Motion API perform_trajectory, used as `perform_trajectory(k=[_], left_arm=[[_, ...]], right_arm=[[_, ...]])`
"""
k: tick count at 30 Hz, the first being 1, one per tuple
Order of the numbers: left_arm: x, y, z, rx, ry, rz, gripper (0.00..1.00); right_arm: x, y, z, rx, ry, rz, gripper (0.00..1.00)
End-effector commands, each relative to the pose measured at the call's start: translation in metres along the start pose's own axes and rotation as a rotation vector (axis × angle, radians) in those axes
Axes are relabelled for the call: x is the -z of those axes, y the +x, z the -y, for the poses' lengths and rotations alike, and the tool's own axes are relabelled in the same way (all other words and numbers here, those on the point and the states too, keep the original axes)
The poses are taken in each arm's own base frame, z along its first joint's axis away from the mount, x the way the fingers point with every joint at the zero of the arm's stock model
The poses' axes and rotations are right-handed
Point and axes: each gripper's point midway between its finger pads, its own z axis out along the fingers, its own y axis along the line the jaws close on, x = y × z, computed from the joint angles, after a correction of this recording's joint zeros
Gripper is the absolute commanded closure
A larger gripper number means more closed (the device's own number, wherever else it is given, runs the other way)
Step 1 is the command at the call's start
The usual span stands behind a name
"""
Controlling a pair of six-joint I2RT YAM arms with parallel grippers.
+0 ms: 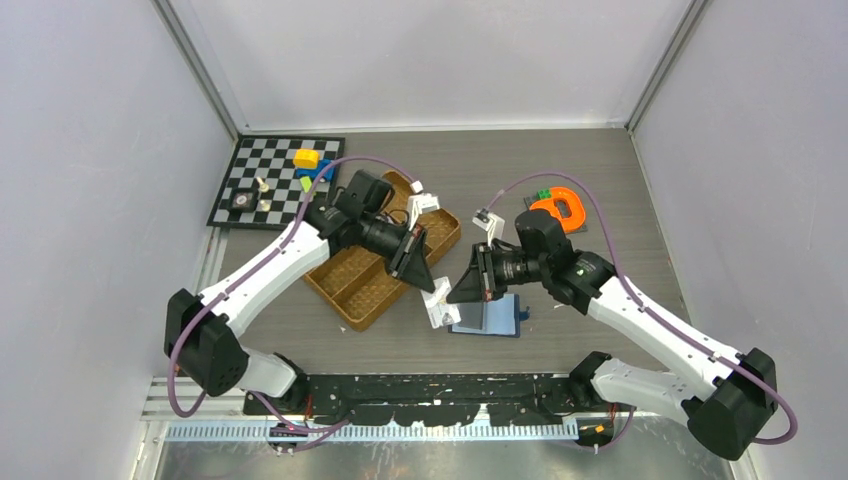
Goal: Put the credit cards into the card holder
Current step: Pick up the credit card from the storage box, then insert the credit card into the card holder.
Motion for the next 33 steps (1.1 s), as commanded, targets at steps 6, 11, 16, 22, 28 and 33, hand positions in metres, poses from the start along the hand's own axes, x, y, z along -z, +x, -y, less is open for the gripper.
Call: perform_trajectory(k=[6, 11, 16, 22, 28, 33], left_arm=[[-0.004, -0.026, -0.055, 0.101, -0.294, 0.244, 0.27], [-0.038, -0.016, -0.087, 0.263, -0.342, 0.290, 0.29], [-0.081, 0.007, -0.107, 0.323, -0.433, 0.207, 0.30], [-0.103, 0.023, -0.135, 0.366, -0.529, 0.157, 0.34], [-0.116, 0.033, -0.150, 0.388, -0.567, 0.125, 0.37], [-0.118, 0.039, -0.158, 0.394, -0.591, 0.107, 0.40]], right_arm=[[0.021, -0.007, 0.082, -0.187, 0.349, 0.146, 0.99], [0.037, 0.012, 0.141, -0.388, 0.476, 0.171, 1.00], [0.042, 0.033, 0.170, -0.481, 0.526, 0.154, 1.00], [0.037, 0.049, 0.185, -0.507, 0.538, 0.089, 1.00], [0.029, 0.053, 0.185, -0.505, 0.489, 0.063, 0.99], [0.025, 0.056, 0.187, -0.504, 0.472, 0.042, 0.99]])
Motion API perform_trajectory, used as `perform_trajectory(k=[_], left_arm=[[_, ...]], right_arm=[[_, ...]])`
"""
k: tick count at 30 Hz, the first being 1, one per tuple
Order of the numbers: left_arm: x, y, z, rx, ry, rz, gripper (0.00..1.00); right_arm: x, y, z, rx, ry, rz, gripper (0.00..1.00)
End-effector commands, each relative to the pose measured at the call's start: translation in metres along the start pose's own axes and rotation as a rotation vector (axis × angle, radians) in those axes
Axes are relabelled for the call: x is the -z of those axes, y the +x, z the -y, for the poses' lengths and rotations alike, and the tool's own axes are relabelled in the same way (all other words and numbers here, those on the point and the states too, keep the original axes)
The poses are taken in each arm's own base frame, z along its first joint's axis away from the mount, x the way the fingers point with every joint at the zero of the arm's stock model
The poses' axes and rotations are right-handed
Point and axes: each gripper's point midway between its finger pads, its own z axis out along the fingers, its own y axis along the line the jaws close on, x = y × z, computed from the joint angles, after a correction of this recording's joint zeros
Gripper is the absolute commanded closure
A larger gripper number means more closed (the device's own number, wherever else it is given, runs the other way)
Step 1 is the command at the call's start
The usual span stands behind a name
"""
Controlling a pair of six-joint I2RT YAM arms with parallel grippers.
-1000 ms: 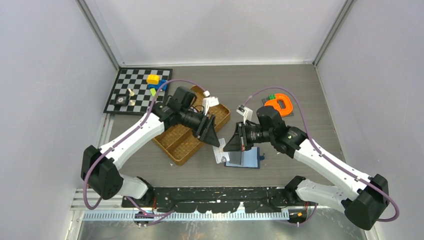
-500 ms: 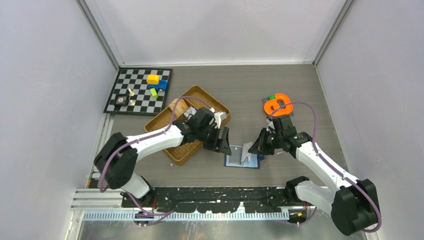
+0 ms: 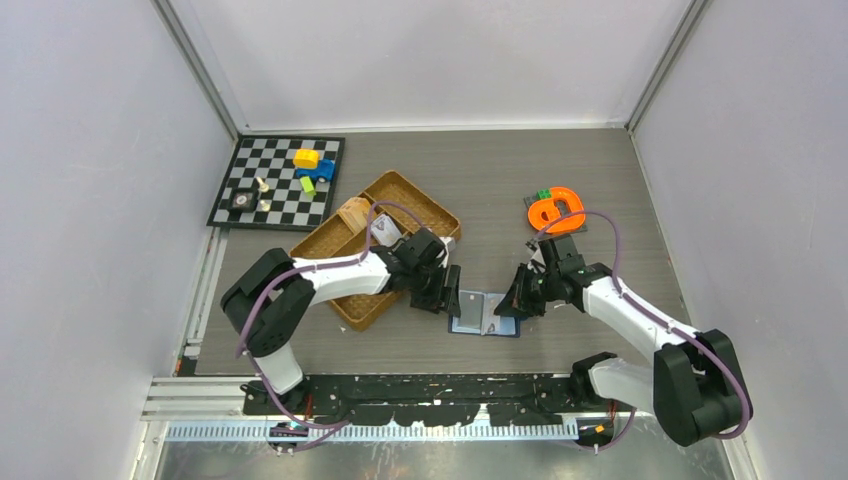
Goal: Put the credit cards into the card holder
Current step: Insert the credit card into the card holder.
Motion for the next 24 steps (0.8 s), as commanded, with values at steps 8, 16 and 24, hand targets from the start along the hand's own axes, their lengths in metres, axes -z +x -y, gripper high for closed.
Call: perform_trajectory(k=[8, 16, 24], left_arm=[[-0.009, -0.022, 0.003, -0.039, -0.032, 0.051, 0.47], [-0.018, -0.022, -0.012, -0.058, -0.104, 0.031, 0.58], [-0.025, -0.021, -0.025, -0.075, -0.159, 0.012, 0.65]], right_arm=[[-0.007, -0.003, -0.001, 0.051, -0.029, -0.008, 1.00], [-0.001, -0.003, -0.010, 0.084, -0.074, 0.001, 0.99], [0.004, -0.002, -0.013, 0.092, -0.076, 0.004, 1.00]])
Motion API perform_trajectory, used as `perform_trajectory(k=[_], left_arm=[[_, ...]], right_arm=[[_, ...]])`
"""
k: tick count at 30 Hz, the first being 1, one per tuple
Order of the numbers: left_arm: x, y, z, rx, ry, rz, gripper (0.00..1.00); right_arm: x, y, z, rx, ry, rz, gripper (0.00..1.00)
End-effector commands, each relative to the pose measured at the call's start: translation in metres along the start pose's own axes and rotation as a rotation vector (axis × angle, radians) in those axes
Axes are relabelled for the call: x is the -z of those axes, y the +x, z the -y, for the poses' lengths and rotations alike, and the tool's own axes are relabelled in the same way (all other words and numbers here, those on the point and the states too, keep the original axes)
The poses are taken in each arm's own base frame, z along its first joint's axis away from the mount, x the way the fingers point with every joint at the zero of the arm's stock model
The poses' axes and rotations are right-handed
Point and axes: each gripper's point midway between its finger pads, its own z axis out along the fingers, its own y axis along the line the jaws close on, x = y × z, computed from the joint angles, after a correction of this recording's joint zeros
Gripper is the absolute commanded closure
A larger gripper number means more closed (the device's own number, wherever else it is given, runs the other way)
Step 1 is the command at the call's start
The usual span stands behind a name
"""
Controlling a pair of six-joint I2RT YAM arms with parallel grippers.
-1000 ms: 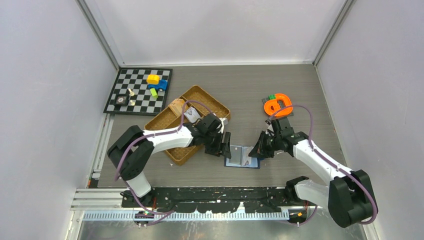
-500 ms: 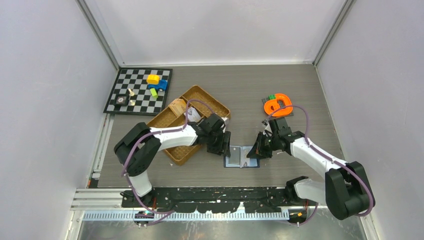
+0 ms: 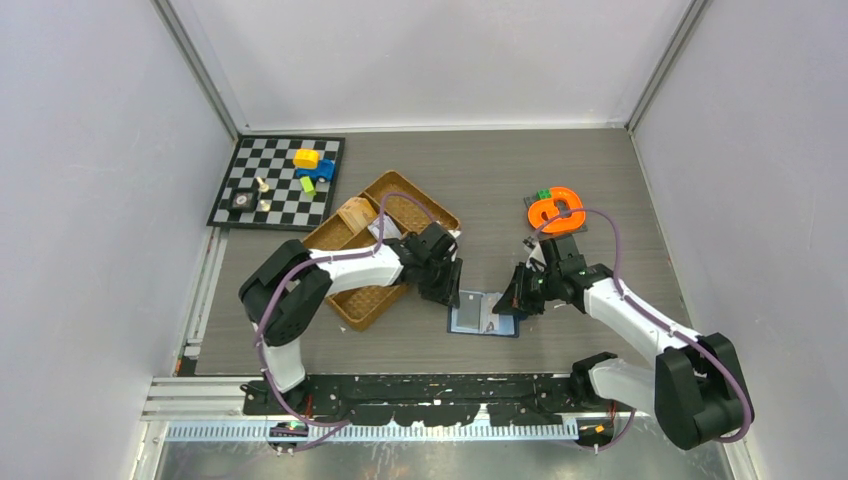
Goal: Put the credit cards into the card holder
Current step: Insert the credit card into the card holder.
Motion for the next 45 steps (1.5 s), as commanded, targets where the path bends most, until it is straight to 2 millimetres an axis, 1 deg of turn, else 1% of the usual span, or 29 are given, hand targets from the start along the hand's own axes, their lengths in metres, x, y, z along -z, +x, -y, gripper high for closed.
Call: perform_trajectory(k=[1, 13, 17, 25, 35, 45], left_arm=[[-0.008, 0.004, -0.019, -0.037, -0.089, -0.017, 0.65], [-0.011, 0.005, -0.024, -0.047, -0.114, -0.032, 0.68], [-0.011, 0.004, -0.023, -0.052, -0.112, -0.033, 0.68], [-0.014, 0.006, -0.026, -0.063, -0.123, -0.047, 0.73], [-0.012, 0.006, -0.029, -0.066, -0.142, -0.050, 0.76], [-0.014, 0.007, -0.023, -0.055, -0.107, -0.051, 0.76]], right_arm=[[0.003, -0.001, -0.005, 0.021, -0.020, 0.002, 0.99], [-0.006, 0.001, 0.013, -0.032, 0.057, -0.019, 1.00], [-0.009, -0.001, 0.013, -0.035, 0.054, -0.019, 0.99], [-0.015, -0.012, 0.016, -0.023, 0.065, 0.020, 0.99], [-0.020, -0.024, 0.026, -0.009, 0.111, 0.072, 1.00], [-0.029, -0.019, 0.033, -0.027, 0.106, 0.060, 1.00]])
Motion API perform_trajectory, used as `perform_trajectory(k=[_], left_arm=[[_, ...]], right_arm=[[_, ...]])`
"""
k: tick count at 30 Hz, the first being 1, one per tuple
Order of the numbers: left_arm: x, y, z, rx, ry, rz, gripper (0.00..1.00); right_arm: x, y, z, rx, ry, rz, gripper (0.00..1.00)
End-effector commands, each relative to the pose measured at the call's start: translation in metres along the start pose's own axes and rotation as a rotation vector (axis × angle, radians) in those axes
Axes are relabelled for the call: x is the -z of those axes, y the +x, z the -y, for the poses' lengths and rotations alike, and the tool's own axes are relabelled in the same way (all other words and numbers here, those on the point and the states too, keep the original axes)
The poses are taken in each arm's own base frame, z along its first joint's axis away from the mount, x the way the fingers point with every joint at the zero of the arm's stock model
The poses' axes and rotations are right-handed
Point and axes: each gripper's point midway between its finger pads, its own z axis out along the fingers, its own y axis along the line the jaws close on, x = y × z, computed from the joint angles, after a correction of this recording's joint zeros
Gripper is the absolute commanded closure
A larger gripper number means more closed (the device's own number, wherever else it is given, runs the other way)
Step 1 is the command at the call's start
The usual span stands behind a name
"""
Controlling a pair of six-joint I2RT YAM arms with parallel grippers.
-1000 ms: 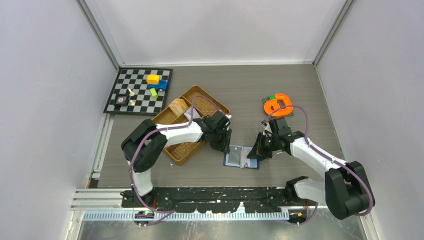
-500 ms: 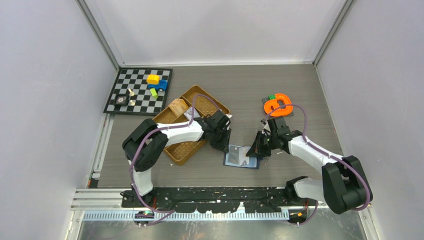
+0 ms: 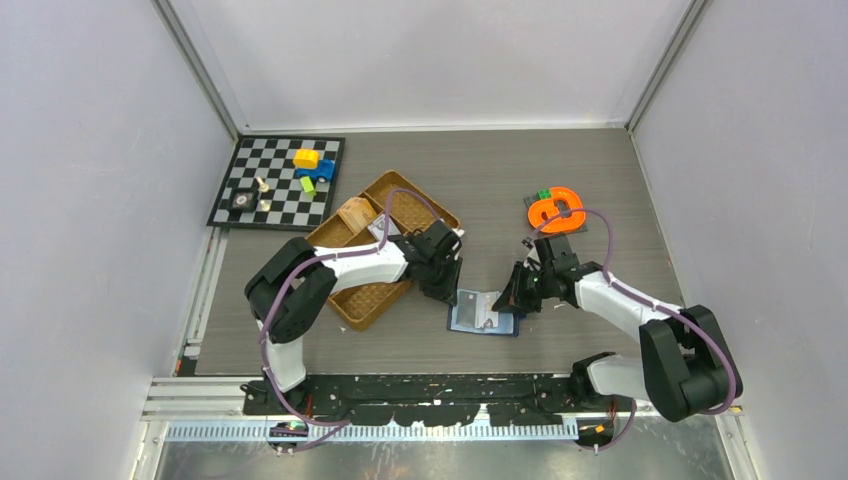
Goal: Put the credit cards into the card holder
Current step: Insert the credit card into the card holder.
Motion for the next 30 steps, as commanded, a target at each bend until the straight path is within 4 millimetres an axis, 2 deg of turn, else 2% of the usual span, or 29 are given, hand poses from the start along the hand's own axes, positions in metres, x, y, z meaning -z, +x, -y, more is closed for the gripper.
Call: perform_trajectory(k=[1, 10, 15, 20, 25, 30], left_arm=[[-0.011, 0.014, -0.017, -0.011, -0.059, -0.043, 0.77], [-0.010, 0.014, -0.011, 0.000, -0.030, -0.034, 0.82], [-0.011, 0.017, -0.013, 0.021, -0.030, -0.030, 0.90], [-0.014, 0.020, -0.012, 0.037, -0.010, -0.031, 0.93], [-0.013, 0.020, -0.009, 0.047, 0.009, -0.021, 0.94], [-0.014, 0.022, -0.006, 0.061, 0.037, -0.012, 0.95]], right_arm=[[-0.010, -0.008, 0.012, -0.004, 0.038, 0.046, 0.99], [-0.015, -0.005, 0.013, -0.017, 0.063, 0.027, 0.97], [-0.012, -0.008, 0.016, -0.008, 0.143, 0.046, 0.85], [-0.006, -0.012, 0.014, 0.011, 0.191, 0.072, 0.71], [-0.013, -0.011, 0.002, 0.032, 0.208, 0.081, 0.59], [-0.023, -0.012, -0.023, 0.066, 0.179, 0.107, 0.55]])
